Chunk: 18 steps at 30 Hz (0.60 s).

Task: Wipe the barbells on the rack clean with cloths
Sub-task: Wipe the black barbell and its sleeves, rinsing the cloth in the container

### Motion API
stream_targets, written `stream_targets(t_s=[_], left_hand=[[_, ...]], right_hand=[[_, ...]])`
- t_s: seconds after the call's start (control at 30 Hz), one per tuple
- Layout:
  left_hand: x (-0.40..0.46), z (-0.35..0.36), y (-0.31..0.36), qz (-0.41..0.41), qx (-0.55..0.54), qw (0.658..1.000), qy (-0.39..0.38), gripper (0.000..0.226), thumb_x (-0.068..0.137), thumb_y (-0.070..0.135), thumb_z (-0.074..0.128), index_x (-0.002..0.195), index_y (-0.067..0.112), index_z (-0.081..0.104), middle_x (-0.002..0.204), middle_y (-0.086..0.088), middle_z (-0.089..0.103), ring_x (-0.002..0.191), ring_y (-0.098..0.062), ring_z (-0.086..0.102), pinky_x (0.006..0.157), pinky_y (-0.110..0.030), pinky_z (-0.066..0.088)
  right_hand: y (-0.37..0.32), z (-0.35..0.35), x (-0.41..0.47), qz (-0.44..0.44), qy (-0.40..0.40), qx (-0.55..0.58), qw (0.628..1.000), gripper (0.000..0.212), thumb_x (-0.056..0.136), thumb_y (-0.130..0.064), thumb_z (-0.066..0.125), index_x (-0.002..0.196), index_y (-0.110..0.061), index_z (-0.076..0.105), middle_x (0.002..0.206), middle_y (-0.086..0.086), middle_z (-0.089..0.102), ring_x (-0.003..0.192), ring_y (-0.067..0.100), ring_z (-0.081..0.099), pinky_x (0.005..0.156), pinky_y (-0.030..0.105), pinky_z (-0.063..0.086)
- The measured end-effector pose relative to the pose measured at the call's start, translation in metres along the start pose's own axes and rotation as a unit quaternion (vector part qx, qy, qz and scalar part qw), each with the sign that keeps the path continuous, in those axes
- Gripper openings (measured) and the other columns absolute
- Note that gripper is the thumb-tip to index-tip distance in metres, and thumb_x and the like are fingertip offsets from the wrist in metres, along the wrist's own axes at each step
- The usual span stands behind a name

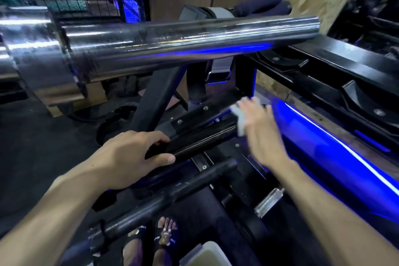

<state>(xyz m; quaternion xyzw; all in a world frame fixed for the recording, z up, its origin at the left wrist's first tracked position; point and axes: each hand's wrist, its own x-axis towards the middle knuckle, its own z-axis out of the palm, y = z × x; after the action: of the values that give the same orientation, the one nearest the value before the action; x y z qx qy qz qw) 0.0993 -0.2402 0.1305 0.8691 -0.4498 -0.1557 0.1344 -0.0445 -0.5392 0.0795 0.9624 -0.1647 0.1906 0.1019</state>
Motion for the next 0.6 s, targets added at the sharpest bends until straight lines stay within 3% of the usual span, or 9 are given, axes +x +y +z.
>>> stream_targets(t_s=[0.1,0.17,0.23,0.3,0.37,0.4,0.5,0.53,0.6], left_hand=[[0.003,-0.002,0.0,0.007,-0.003,1.0,-0.016,0.068,0.079,0.085,0.03,0.13,0.047,0.051,0.115,0.02,0.067,0.103,-0.005,0.062,0.09,-0.033,0.052],[0.005,-0.003,0.001,0.008,-0.012,1.0,-0.027,0.062,0.08,0.085,0.023,0.122,0.05,0.052,0.105,0.018,0.069,0.097,-0.007,0.064,0.088,-0.036,0.053],[0.004,-0.001,0.001,0.005,-0.022,1.0,-0.015,0.059,0.084,0.082,0.02,0.124,0.052,0.051,0.105,0.019,0.071,0.097,-0.008,0.065,0.089,-0.036,0.052],[0.0,0.003,0.005,0.004,-0.021,0.999,0.038,0.048,0.095,0.069,0.028,0.133,0.05,0.049,0.118,0.026,0.066,0.108,-0.004,0.062,0.092,-0.028,0.049],[-0.006,0.003,0.012,0.022,-0.008,0.996,0.088,0.041,0.096,0.064,0.036,0.131,0.046,0.049,0.12,0.03,0.06,0.108,0.0,0.059,0.089,-0.024,0.045],[-0.009,0.003,0.015,0.031,0.006,0.995,0.092,0.044,0.092,0.068,0.038,0.129,0.046,0.048,0.12,0.03,0.057,0.106,0.0,0.058,0.089,-0.024,0.043],[-0.012,0.005,0.016,0.022,0.048,0.996,0.075,0.059,0.085,0.074,0.053,0.136,0.048,0.042,0.126,0.031,0.049,0.11,-0.001,0.055,0.093,-0.024,0.041],[-0.012,0.007,0.014,0.018,0.053,0.995,0.081,0.061,0.083,0.074,0.057,0.137,0.049,0.042,0.126,0.032,0.048,0.111,-0.003,0.055,0.094,-0.025,0.042],[-0.01,0.009,0.011,0.022,0.055,0.994,0.096,0.062,0.082,0.073,0.059,0.137,0.048,0.043,0.125,0.032,0.049,0.111,-0.006,0.056,0.095,-0.028,0.044]], right_hand=[[-0.001,-0.007,0.008,0.129,0.003,0.043,0.991,0.06,0.098,-0.021,0.017,0.142,0.0,0.052,0.153,0.021,0.042,0.147,0.041,0.029,0.119,0.057,0.024],[-0.048,-0.013,0.0,0.066,0.032,0.054,0.996,0.055,0.093,-0.012,0.021,0.134,0.003,0.055,0.14,0.025,0.044,0.136,0.045,0.035,0.109,0.058,0.034],[-0.09,-0.019,-0.017,-0.067,0.007,0.056,0.996,0.054,0.098,-0.015,0.028,0.148,0.001,0.042,0.154,0.02,0.034,0.146,0.045,0.025,0.118,0.053,0.028],[-0.083,-0.016,-0.019,-0.135,0.017,0.055,0.989,0.056,0.103,-0.027,0.031,0.156,-0.007,0.032,0.164,0.012,0.028,0.153,0.036,0.02,0.124,0.047,0.02],[-0.042,-0.008,-0.005,-0.097,0.016,-0.003,0.995,0.053,0.096,-0.028,0.042,0.147,-0.014,0.04,0.155,0.009,0.038,0.144,0.034,0.032,0.113,0.047,0.034],[-0.021,-0.004,0.003,-0.026,-0.002,-0.003,1.0,0.052,0.094,-0.027,0.038,0.144,-0.014,0.043,0.152,0.009,0.038,0.143,0.034,0.033,0.109,0.047,0.037],[0.011,0.009,0.012,0.155,0.012,0.028,0.987,0.062,0.099,-0.023,0.016,0.154,-0.002,0.036,0.165,0.016,0.025,0.155,0.034,0.014,0.125,0.047,0.017],[0.0,0.009,0.012,0.185,0.028,0.053,0.981,0.061,0.098,-0.019,0.017,0.151,0.0,0.04,0.164,0.019,0.026,0.154,0.038,0.014,0.125,0.049,0.015],[-0.041,0.005,0.007,0.158,0.045,0.068,0.984,0.054,0.089,-0.01,0.025,0.133,-0.005,0.056,0.149,0.022,0.038,0.144,0.047,0.029,0.115,0.054,0.029]])
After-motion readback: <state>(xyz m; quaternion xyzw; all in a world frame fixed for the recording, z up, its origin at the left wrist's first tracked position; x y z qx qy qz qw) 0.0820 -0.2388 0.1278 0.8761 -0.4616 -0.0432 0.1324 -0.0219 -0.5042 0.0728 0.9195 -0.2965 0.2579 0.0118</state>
